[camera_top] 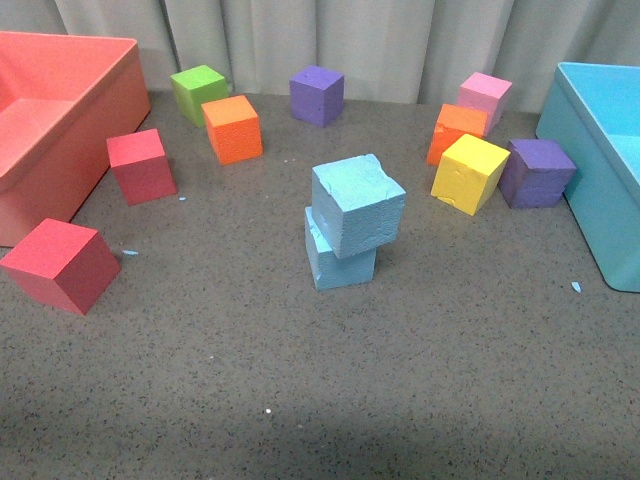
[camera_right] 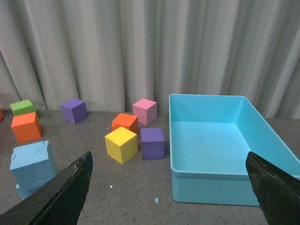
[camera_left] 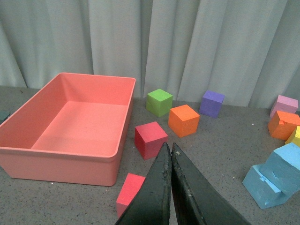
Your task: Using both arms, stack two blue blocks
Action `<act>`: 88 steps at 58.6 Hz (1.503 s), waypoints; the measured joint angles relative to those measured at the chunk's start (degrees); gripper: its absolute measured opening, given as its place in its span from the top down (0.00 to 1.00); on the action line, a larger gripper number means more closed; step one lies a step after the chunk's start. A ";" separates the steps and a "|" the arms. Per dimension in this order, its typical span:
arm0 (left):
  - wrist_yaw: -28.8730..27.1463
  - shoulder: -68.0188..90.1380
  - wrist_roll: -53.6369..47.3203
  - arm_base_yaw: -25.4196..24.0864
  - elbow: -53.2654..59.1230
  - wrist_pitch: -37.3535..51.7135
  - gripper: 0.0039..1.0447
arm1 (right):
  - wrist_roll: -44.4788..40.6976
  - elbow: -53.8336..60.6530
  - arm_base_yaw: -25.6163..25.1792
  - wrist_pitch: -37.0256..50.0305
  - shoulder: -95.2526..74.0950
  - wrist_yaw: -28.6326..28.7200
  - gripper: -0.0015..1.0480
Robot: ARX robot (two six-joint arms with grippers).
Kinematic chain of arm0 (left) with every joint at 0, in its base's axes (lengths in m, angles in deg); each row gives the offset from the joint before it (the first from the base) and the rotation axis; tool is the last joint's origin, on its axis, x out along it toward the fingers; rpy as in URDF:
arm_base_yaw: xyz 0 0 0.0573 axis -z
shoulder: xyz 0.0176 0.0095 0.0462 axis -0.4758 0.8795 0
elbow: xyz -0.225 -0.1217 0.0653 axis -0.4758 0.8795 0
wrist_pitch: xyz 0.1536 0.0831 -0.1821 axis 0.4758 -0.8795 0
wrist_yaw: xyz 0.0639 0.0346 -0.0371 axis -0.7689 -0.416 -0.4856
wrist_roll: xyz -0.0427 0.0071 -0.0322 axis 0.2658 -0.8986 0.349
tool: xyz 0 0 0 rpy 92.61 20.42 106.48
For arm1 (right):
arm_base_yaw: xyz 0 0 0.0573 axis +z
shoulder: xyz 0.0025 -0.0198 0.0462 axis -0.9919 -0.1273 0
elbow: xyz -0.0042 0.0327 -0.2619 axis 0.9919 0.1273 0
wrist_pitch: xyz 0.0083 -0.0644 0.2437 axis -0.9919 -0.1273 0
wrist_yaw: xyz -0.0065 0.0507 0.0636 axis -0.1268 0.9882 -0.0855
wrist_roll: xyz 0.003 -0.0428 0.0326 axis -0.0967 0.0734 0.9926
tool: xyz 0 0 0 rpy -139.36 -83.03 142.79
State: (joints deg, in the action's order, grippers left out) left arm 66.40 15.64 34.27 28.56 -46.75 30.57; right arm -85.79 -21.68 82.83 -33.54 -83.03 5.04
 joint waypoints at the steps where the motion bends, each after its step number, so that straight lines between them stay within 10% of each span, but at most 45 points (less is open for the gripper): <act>1: 0.00 -1.07 0.00 0.02 0.00 -0.98 0.97 | 0.00 0.00 0.00 0.00 0.00 0.00 0.09; 66: 0.04 -29.64 0.02 0.00 0.00 -29.46 0.96 | 0.00 0.00 0.00 0.00 0.00 0.00 0.09; 88: 0.04 -29.66 -0.02 0.00 0.00 -29.46 0.24 | 0.00 0.00 0.00 0.00 0.00 0.00 0.09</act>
State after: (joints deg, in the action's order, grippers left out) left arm 66.44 -14.02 34.25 28.56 -46.75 1.11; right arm -85.79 -21.68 82.83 -33.54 -83.03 5.04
